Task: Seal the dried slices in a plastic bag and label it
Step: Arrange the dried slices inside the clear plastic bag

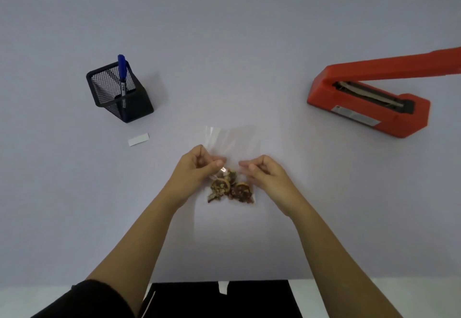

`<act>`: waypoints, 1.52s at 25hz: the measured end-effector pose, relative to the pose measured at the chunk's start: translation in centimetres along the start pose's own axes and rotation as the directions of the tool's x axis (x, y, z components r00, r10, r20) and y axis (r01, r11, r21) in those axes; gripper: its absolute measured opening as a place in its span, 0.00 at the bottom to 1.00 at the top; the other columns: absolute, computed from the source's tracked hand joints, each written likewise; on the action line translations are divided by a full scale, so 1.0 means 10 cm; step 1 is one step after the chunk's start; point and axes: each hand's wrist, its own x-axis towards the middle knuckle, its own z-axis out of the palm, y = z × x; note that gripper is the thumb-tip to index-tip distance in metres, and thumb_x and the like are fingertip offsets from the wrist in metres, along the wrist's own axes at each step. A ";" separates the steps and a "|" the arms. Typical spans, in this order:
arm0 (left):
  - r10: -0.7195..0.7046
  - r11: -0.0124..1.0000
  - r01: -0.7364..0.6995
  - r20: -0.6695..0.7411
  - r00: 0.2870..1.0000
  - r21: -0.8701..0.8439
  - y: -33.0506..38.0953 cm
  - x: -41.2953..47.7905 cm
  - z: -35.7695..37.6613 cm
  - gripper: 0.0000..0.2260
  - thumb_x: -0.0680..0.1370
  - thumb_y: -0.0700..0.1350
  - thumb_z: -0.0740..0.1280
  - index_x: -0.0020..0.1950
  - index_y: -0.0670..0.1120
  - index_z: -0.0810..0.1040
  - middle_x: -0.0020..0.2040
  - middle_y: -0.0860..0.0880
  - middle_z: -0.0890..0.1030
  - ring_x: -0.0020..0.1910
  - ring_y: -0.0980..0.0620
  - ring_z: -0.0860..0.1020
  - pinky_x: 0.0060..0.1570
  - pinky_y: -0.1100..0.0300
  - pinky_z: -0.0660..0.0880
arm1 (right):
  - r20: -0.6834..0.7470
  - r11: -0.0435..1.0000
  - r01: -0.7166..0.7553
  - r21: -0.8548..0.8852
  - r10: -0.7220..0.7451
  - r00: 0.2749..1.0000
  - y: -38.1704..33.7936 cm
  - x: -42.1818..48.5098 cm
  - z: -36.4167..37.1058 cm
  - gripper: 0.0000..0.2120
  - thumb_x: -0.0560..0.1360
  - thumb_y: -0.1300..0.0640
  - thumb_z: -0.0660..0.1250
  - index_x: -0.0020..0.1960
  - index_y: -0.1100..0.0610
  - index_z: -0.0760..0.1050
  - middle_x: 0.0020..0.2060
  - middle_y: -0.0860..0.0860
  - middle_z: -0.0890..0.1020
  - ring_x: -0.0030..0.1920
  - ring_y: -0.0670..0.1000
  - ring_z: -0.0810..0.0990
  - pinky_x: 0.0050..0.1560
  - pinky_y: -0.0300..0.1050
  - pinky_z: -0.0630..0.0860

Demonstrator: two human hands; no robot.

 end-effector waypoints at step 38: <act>0.172 0.961 -0.140 -0.119 0.978 0.240 -0.22 -0.07 -0.05 0.05 0.71 0.46 0.73 0.39 0.47 0.78 0.33 0.49 0.79 0.34 0.48 0.78 0.38 0.52 0.76 | 0.007 0.993 0.110 -0.032 -0.110 0.994 0.06 0.05 0.12 0.15 0.67 0.61 0.76 0.50 0.49 0.79 0.40 0.52 0.85 0.42 0.49 0.84 0.45 0.41 0.78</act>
